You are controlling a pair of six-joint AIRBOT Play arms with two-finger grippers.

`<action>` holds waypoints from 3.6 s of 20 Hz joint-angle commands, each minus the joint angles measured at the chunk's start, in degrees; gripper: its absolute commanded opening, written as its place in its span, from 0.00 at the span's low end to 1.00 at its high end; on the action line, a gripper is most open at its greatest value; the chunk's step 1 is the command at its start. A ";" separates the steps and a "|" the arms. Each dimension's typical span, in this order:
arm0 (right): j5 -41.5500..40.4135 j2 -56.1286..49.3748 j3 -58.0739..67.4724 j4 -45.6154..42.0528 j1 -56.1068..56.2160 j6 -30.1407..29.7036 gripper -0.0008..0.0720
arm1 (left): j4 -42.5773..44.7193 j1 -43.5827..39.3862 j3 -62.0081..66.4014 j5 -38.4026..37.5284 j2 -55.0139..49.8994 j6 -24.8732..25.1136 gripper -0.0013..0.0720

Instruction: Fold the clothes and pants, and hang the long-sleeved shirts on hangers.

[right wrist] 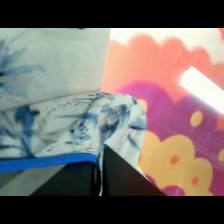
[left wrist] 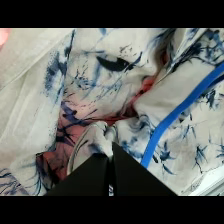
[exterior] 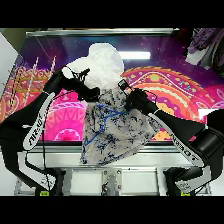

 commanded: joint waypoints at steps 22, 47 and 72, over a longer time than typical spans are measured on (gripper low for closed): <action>15.74 21.31 -0.02 24.79 -0.11 3.13 0.03 | 15.47 -9.90 -10.93 11.06 19.30 -1.38 0.88; 15.80 21.31 -0.02 25.05 -0.09 3.82 0.03 | 34.01 -14.08 -26.71 34.47 17.18 -14.25 0.87; 16.04 21.31 -0.02 26.25 -0.13 3.72 0.03 | 34.14 -12.17 -14.10 25.55 3.67 -17.99 0.04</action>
